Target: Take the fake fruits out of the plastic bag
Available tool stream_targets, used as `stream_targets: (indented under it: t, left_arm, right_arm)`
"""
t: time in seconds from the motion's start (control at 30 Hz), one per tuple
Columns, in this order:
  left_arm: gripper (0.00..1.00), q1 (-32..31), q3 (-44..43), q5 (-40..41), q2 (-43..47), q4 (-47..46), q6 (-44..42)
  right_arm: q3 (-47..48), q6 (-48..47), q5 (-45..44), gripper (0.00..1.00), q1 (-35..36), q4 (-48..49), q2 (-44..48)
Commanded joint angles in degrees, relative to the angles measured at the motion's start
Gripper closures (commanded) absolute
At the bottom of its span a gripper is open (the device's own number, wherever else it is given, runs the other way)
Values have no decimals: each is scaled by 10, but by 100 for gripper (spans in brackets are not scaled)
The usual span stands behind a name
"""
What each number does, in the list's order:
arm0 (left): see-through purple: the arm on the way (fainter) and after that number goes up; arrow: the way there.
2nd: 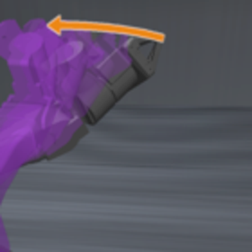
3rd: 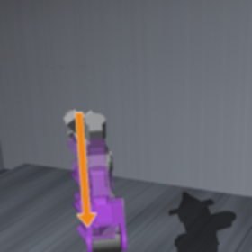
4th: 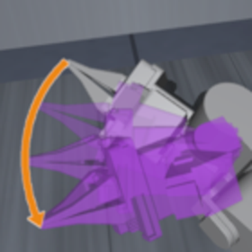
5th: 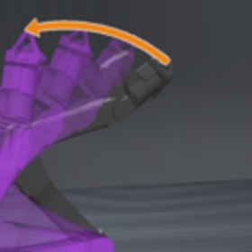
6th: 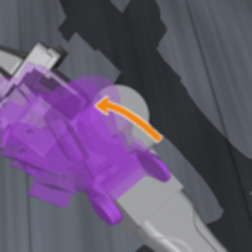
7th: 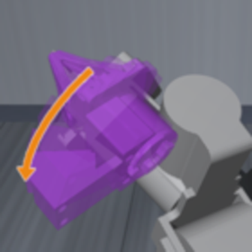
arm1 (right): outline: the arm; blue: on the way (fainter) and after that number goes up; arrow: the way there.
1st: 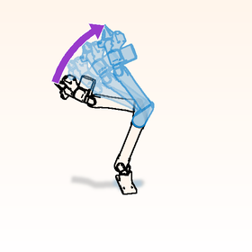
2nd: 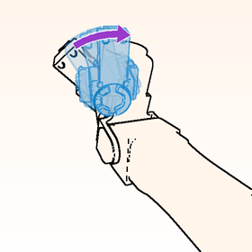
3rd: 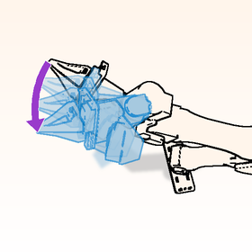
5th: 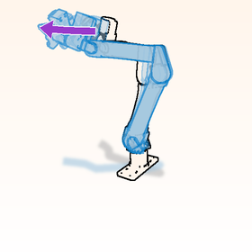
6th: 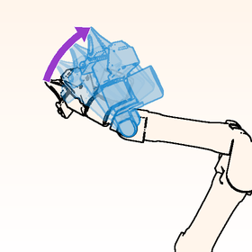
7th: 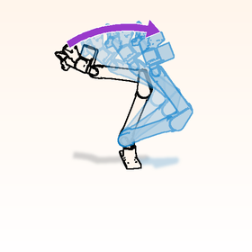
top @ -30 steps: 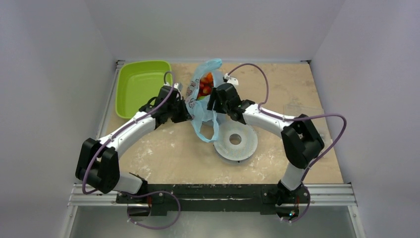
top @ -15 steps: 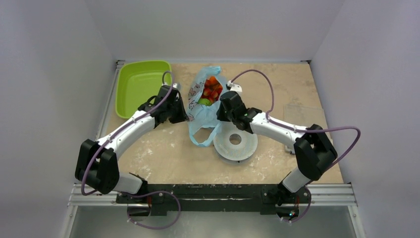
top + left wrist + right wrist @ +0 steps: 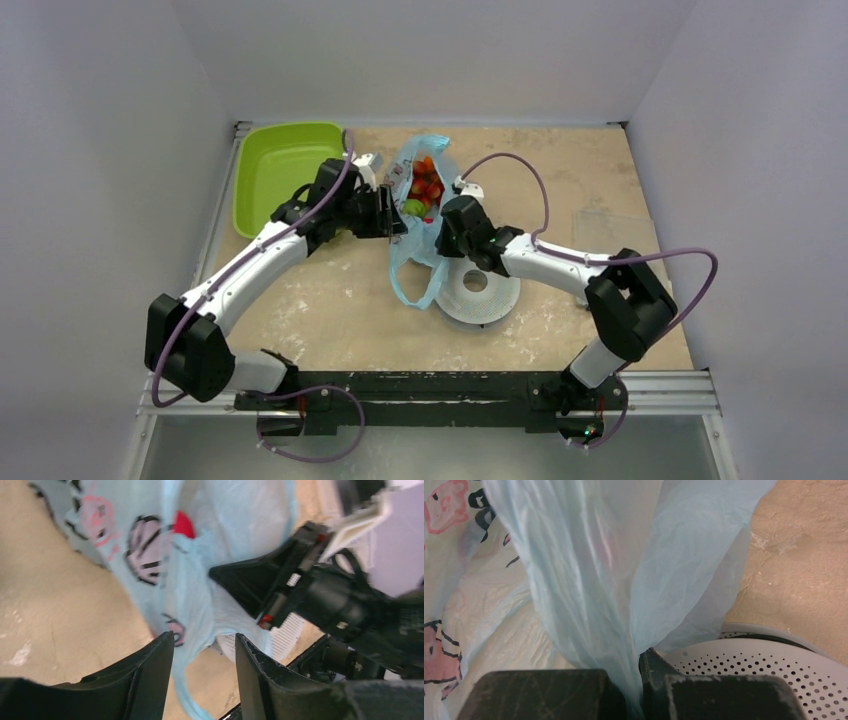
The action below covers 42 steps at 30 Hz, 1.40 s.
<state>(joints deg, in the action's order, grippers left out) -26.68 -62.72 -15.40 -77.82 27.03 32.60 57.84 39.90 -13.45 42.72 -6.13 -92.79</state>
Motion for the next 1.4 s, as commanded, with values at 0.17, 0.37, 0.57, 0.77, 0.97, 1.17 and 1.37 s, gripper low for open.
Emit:
stream_targets:
  t: [0.17,0.37,0.57,0.77,0.97,1.17,1.37]
  left_arm:
    - [43,-92,-96,48,-4,-89,-77]
    - [64,-95,-143,64,-92,-124,-110]
    - [81,-106,-212,89,-195,-109,-140]
    - [77,-115,-242,159,-250,-118,-152]
    - [64,-115,-315,244,-327,-91,-177]
    - [55,-113,-388,290,-395,-60,-221]
    - [48,-108,-451,316,-452,-8,-239]
  right_arm:
    - [-58,29,65,100,-17,89,61]
    - [-103,44,102,100,-46,135,95]
    - [-117,44,133,100,-73,149,98]
    - [-116,34,144,100,-78,153,99]
    - [-115,20,151,100,-81,153,100]
    - [-115,9,154,100,-83,155,103]
    - [-114,1,156,100,-90,155,102]
